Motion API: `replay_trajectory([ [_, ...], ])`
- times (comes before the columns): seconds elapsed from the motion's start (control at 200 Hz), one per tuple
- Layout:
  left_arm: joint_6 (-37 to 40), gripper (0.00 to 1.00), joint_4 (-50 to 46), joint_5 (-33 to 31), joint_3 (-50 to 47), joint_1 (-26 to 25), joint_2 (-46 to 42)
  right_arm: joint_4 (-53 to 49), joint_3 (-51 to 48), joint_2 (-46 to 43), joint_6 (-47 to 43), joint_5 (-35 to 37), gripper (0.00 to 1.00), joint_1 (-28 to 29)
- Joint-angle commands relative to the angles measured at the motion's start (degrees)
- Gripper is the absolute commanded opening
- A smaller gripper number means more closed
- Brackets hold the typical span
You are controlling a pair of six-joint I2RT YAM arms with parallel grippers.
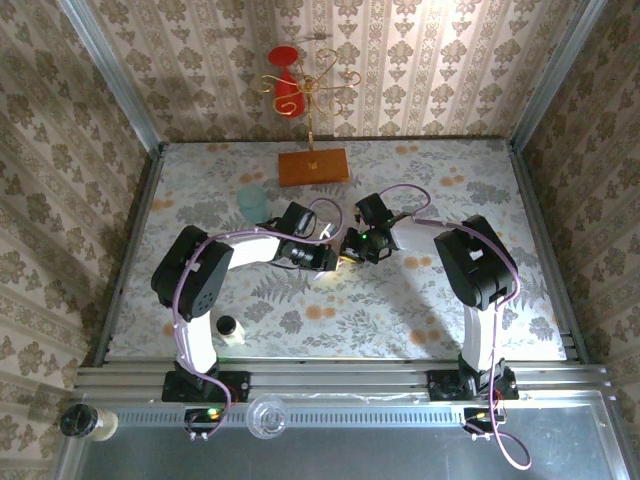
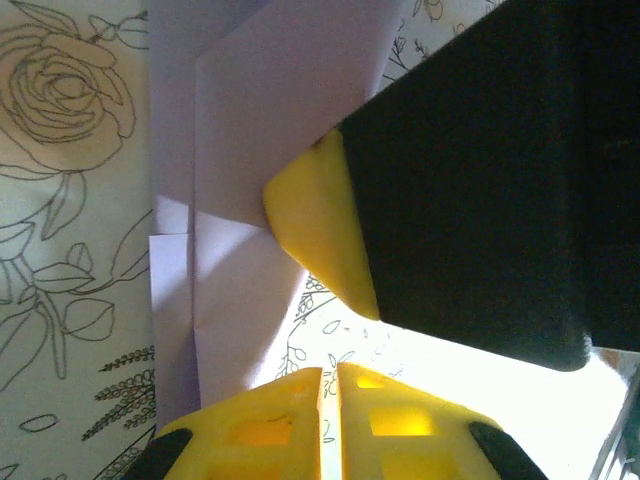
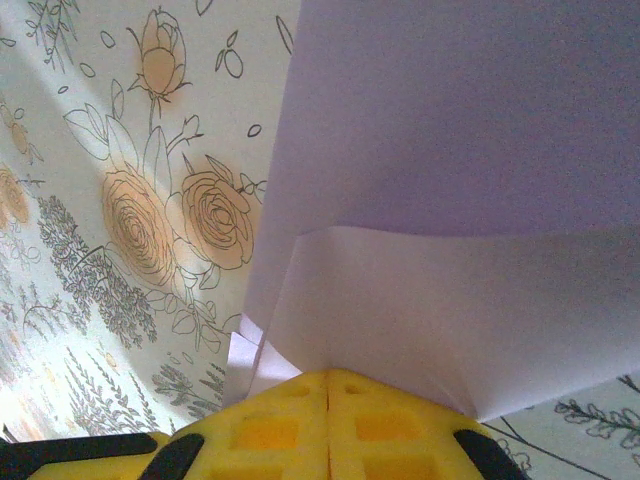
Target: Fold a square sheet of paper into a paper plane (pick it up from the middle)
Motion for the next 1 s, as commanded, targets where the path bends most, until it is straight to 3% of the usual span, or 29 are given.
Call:
replay_trajectory([
  [0.0, 1.8, 0.13, 0.0, -1.4, -0.7, 0.5, -2.0, -2.8, 0.7, 2.0, -0.3, 0.5, 0.09, -0.4],
  [0.995, -1.2, 0.12, 0.9, -2.4, -3.5, 1.4, -0.1, 3.1, 0.5, -3.2, -1.1, -3.8, 0.13, -2.7],
])
